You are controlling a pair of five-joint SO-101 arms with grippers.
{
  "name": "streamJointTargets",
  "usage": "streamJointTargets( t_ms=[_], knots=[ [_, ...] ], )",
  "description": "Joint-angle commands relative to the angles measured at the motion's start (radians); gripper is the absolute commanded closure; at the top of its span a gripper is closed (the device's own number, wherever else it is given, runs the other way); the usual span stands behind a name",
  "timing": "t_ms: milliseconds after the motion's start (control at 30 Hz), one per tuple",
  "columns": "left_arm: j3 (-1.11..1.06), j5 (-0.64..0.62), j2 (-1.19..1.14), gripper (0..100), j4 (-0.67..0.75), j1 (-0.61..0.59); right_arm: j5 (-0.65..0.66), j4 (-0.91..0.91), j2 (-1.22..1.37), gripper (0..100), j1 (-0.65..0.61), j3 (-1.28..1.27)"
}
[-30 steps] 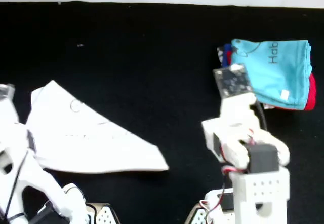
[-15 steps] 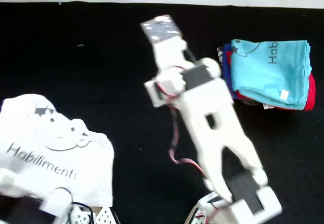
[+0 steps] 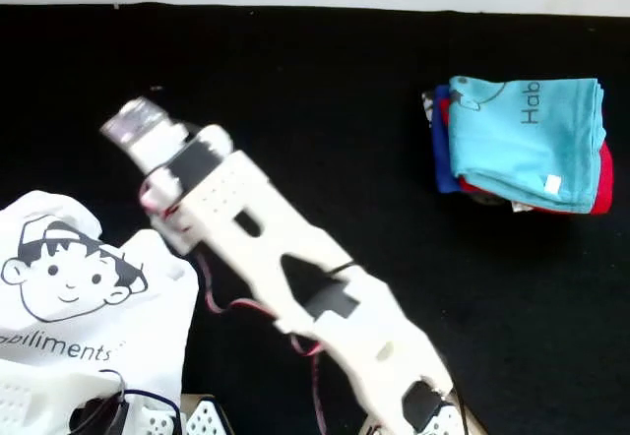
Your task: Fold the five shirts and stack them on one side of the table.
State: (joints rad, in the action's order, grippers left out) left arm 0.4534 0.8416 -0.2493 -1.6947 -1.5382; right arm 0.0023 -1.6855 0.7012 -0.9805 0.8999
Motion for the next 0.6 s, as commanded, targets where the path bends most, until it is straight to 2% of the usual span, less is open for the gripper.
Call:
streamJointTargets(
  t_ms=[0, 300, 567],
  knots=[
    [0.048, 0.009, 0.005, 99, -0.014, -0.004, -0.009, 0.016, 0.096, 67.3, -0.056, 0.128],
    [0.05, 0.012, 0.007, 99, -0.015, -0.007, -0.009, 0.018, 0.312, 67.3, -0.119, 0.372],
    [0.05, 0.011, 0.007, 99, -0.015, -0.008, -0.002, 0.025, 0.384, 67.5, -0.145, 0.403]
  ],
)
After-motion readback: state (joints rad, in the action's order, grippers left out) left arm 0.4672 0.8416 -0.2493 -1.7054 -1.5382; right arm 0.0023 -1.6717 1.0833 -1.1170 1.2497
